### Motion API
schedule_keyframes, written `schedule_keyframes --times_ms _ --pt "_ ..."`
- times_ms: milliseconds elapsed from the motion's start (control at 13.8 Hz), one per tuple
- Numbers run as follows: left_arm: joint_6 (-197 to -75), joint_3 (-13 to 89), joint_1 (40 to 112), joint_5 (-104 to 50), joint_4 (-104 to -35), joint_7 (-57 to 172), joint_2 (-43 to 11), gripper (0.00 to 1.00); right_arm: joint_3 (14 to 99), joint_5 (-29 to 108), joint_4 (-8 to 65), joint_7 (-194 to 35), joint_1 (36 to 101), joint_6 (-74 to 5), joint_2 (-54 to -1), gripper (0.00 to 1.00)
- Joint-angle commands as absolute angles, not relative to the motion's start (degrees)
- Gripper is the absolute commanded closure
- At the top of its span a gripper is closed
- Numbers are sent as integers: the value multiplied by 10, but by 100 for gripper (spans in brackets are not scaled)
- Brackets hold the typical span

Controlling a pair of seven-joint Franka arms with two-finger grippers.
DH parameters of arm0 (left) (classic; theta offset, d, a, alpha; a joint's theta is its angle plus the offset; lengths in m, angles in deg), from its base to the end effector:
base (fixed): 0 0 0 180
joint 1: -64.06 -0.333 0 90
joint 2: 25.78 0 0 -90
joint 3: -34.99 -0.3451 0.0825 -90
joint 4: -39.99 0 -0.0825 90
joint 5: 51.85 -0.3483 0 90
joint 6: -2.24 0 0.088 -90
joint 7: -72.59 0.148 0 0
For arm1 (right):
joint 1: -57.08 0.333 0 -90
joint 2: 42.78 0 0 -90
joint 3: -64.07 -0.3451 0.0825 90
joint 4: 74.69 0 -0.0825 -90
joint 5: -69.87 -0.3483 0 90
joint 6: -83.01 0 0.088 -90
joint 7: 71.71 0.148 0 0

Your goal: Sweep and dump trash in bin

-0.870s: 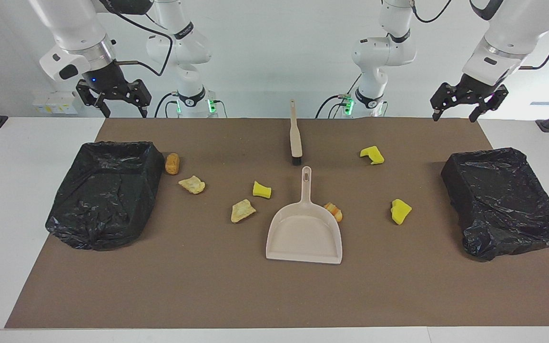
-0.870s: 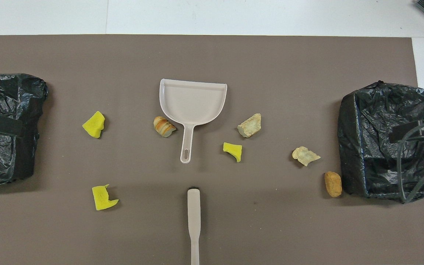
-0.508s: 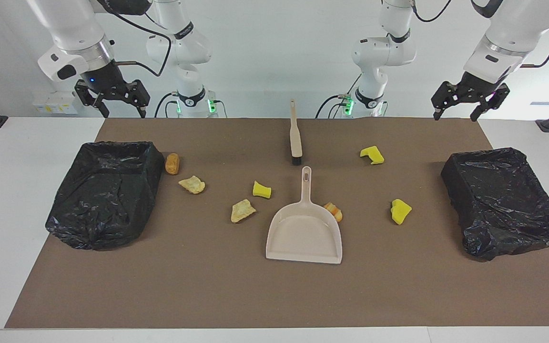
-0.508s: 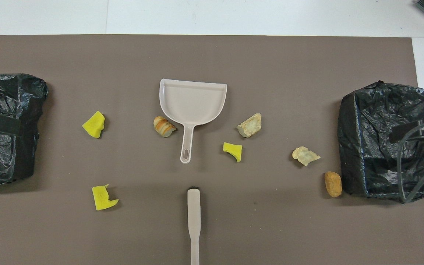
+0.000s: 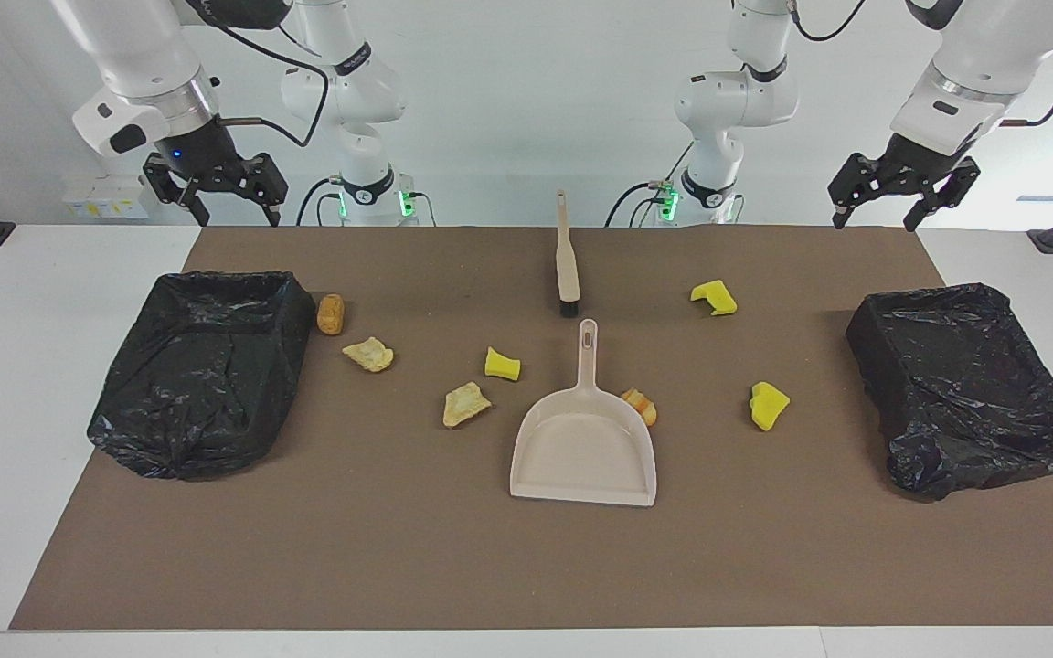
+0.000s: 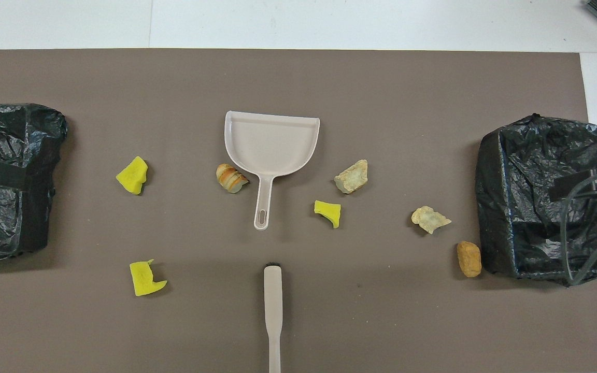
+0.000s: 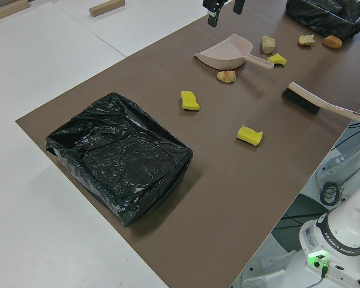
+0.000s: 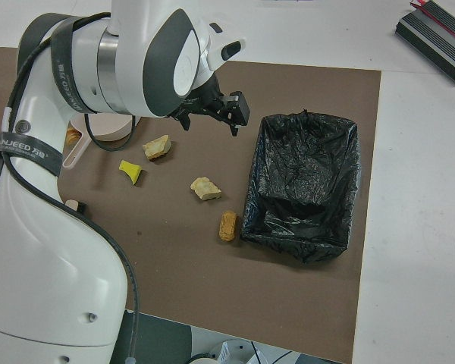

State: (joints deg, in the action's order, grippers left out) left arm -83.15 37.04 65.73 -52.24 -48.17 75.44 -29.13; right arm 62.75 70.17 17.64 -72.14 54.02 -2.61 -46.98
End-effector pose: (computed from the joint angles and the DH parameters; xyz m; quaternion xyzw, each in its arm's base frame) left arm 0.4901 -0.0314 0.6489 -0.9984 0.0570 -0.0051 0.0044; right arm 0.4836 -0.0150 0.6253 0.9997 -0.0116 -0.0220 0.0030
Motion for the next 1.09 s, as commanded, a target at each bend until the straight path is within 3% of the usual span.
schedule_keyframes --times_ms 0,580,1016 --pt "-820 372 642 -519 -481 759 -299 0 617 704 193 -707 547 -39 -481 0" --pt "-816 372 644 -518 -501 758 -312 0 539 682 191 -630 549 -107 -415 0" --pt "-820 372 648 -518 -511 765 -318 0 525 677 190 -519 626 -188 -355 0"
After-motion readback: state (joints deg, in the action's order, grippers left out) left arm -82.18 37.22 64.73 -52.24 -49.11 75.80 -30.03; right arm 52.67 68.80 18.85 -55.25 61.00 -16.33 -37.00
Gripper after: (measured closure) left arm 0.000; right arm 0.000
